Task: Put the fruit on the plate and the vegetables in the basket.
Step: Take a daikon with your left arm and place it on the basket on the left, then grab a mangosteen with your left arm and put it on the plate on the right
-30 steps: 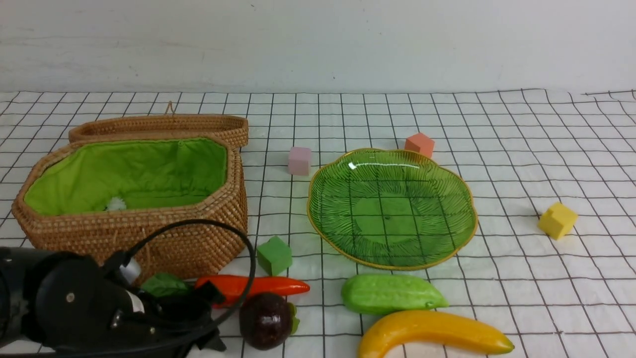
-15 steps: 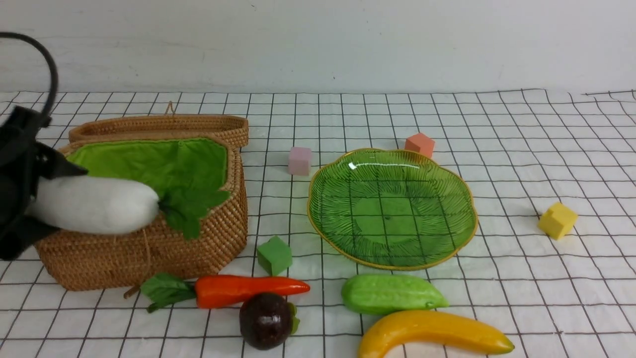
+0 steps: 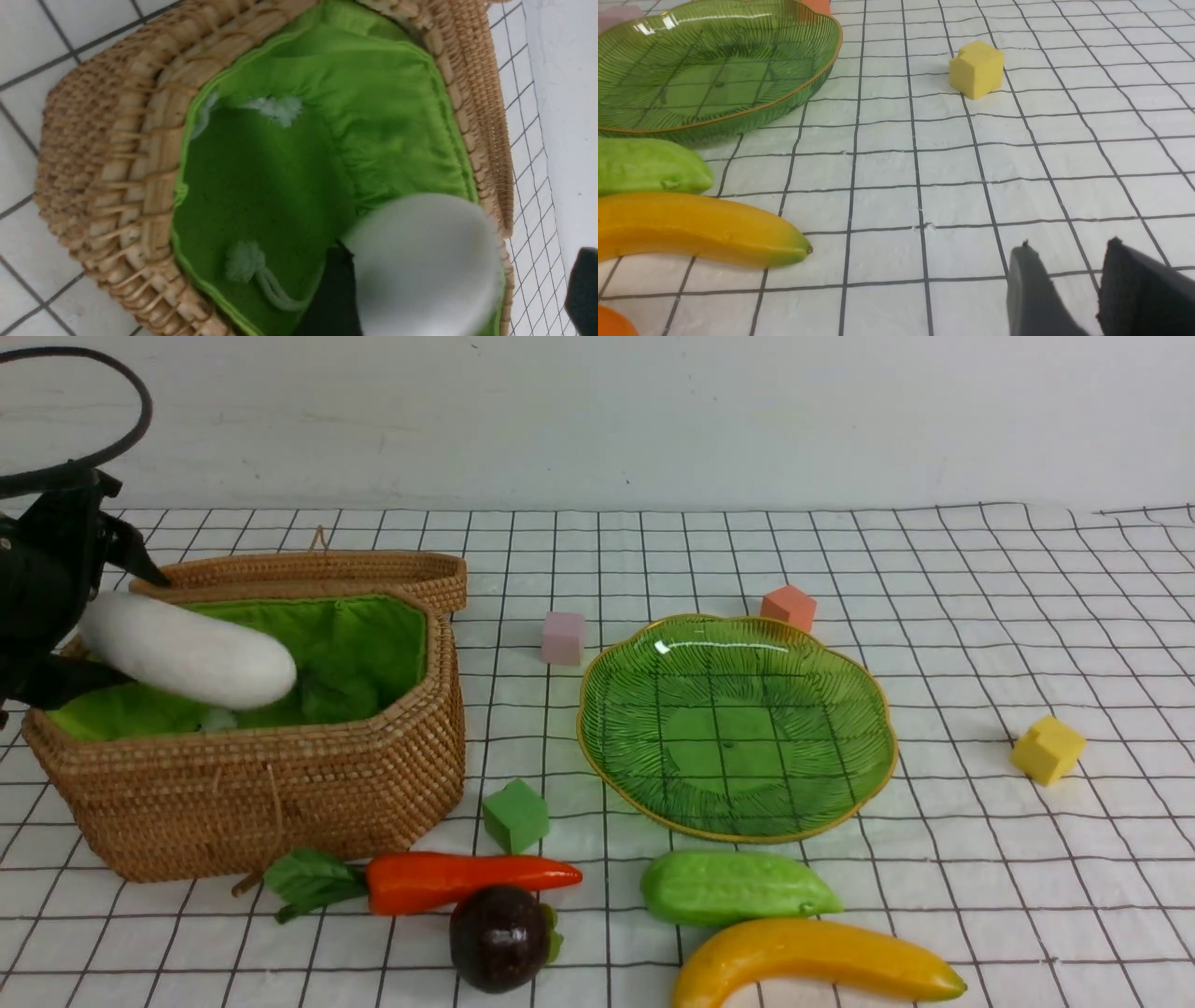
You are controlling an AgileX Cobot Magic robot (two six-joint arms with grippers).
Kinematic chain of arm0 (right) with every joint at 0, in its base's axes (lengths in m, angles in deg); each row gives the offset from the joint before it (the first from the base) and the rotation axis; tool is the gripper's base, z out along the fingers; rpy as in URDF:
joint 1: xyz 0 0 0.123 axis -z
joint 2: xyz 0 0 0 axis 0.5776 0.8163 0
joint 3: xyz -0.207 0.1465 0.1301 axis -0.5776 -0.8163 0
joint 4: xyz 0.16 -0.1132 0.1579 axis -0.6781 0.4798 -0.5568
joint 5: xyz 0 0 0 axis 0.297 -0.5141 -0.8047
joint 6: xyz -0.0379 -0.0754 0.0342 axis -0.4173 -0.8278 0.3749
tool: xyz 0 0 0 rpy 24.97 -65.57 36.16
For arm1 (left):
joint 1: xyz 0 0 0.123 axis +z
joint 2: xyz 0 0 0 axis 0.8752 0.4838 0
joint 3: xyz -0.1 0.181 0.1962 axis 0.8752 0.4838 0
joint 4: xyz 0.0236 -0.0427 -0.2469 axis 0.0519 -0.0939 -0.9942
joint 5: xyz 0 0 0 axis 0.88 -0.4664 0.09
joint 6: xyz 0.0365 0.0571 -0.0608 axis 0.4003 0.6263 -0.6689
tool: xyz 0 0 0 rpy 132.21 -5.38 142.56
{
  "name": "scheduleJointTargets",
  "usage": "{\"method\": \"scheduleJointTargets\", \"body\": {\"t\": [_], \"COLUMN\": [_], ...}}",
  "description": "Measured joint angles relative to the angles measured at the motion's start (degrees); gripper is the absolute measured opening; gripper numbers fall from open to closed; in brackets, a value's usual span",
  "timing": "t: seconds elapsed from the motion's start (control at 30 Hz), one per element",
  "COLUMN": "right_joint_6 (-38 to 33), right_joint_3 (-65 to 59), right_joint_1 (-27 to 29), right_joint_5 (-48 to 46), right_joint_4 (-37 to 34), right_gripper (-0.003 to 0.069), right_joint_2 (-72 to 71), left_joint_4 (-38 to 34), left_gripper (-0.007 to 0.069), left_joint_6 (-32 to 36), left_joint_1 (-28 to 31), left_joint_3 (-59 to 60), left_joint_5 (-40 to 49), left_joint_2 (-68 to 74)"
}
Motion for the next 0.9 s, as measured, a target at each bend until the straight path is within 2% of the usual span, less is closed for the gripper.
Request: {"method": "scheduleJointTargets", "body": {"t": [0.1, 0.2, 0.23, 0.33, 0.37, 0.4, 0.47, 0.5, 0.57, 0.67, 0.7, 0.73, 0.9], "right_joint_6": [0.00, 0.00, 0.00, 0.00, 0.00, 0.00, 0.00, 0.00, 0.00, 0.00, 0.00, 0.00, 0.00], "right_joint_3": [0.00, 0.00, 0.00, 0.00, 0.00, 0.00, 0.00, 0.00, 0.00, 0.00, 0.00, 0.00, 0.00], "right_joint_1": [0.00, 0.00, 0.00, 0.00, 0.00, 0.00, 0.00, 0.00, 0.00, 0.00, 0.00, 0.00, 0.00], "right_joint_5": [0.00, 0.00, 0.00, 0.00, 0.00, 0.00, 0.00, 0.00, 0.00, 0.00, 0.00, 0.00, 0.00], "right_joint_4": [0.00, 0.00, 0.00, 0.00, 0.00, 0.00, 0.00, 0.00, 0.00, 0.00, 0.00, 0.00, 0.00], "right_gripper": [0.0244, 0.0244, 0.0244, 0.0244, 0.0244, 0.0244, 0.0244, 0.0244, 0.0244, 0.0244, 0.0244, 0.0244, 0.0244], "right_joint_2": [0.00, 0.00, 0.00, 0.00, 0.00, 0.00, 0.00, 0.00, 0.00, 0.00, 0.00, 0.00, 0.00], "left_joint_4": [-0.07, -0.12, -0.26, -0.31, -0.31, -0.31, -0.31, -0.31, 1.03, 5.26, 5.61, 8.27, 12.48], "left_gripper": [0.0664, 0.0666, 0.0661, 0.0627, 0.0624, 0.0601, 0.0580, 0.0579, 0.0571, 0.0571, 0.0571, 0.0573, 0.0586], "left_joint_6": [1.41, 4.31, 6.89, 20.30, 21.31, 28.32, 33.79, 34.13, 34.51, 29.07, 28.58, 25.01, 19.65], "left_joint_1": [0.00, 0.00, -0.06, -2.44, -2.76, -6.11, -11.85, -12.52, -22.06, -29.77, -30.74, -34.16, -39.73], "left_joint_3": [-0.92, -1.00, -1.00, -1.00, -1.00, -1.00, -1.00, -1.00, 0.38, 2.86, 3.21, 4.19, 4.62], "left_joint_5": [0.15, 1.69, 2.85, 8.37, 8.86, 12.93, 17.82, 18.69, 21.65, 20.89, 20.75, 19.47, 15.21], "left_joint_2": [-0.07, -0.78, -1.32, -4.27, -4.51, -6.32, -7.94, -8.05, -8.30, -6.80, -6.39, -4.30, 3.13]}}
